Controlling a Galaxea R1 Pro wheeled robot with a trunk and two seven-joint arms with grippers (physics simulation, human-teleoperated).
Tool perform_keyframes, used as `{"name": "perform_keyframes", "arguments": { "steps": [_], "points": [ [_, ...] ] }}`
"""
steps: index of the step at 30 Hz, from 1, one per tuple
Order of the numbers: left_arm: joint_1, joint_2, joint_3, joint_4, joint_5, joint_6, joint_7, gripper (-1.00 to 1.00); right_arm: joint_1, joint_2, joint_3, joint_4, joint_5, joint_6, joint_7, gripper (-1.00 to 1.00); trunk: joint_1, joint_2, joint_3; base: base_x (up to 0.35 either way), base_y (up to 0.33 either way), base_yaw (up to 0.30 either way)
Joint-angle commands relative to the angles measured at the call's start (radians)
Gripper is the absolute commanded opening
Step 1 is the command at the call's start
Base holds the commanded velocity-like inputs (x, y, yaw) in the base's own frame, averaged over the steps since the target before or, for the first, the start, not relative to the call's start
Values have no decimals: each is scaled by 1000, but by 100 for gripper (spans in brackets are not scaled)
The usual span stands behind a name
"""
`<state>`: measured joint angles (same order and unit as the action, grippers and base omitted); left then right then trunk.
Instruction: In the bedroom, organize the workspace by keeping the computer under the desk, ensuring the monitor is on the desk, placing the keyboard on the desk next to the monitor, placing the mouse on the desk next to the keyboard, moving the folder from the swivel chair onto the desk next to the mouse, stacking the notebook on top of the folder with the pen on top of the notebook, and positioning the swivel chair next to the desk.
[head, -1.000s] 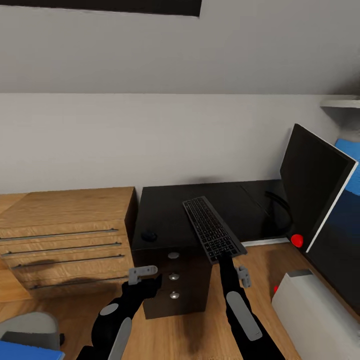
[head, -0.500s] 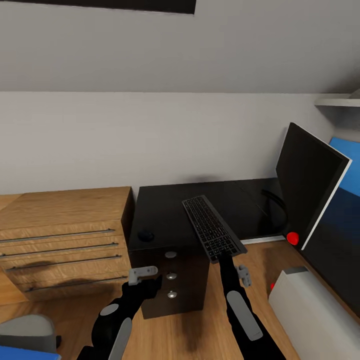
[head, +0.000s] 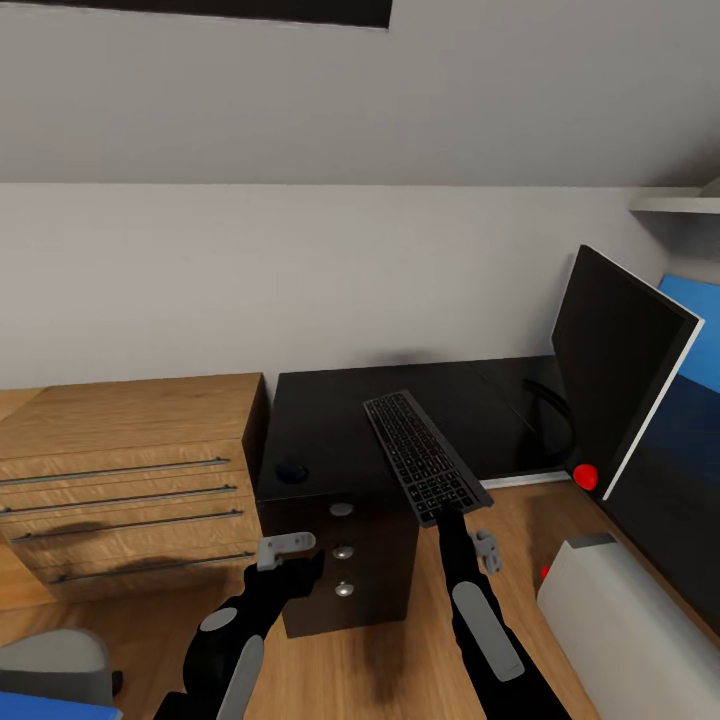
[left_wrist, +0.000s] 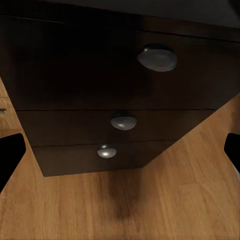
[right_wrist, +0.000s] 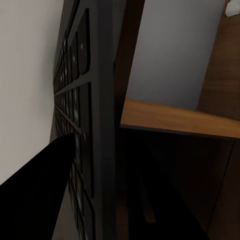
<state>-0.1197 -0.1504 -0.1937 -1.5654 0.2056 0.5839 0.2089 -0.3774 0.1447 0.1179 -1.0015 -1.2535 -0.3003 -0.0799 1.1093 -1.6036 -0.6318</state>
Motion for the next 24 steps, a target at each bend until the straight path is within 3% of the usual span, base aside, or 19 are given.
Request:
{"name": "perform_keyframes", "arguments": {
  "steps": [1, 12, 24],
  "points": [
    [-1, 0, -1, -1, 11, 4, 9, 100, 0, -1, 5, 7, -27, -8, -6, -100, 0, 0, -1, 0, 0, 0],
    [0, 0, -1, -1, 11, 4, 9, 100, -1, 0, 7, 9, -27, -6, -10, -100, 0, 0, -1, 45, 43, 0],
    [0, 0, -1, -1, 11, 4, 9, 100, 0, 1, 41, 14, -28, -5, -11, -100, 0, 0, -1, 67, 63, 0]
  ]
}}
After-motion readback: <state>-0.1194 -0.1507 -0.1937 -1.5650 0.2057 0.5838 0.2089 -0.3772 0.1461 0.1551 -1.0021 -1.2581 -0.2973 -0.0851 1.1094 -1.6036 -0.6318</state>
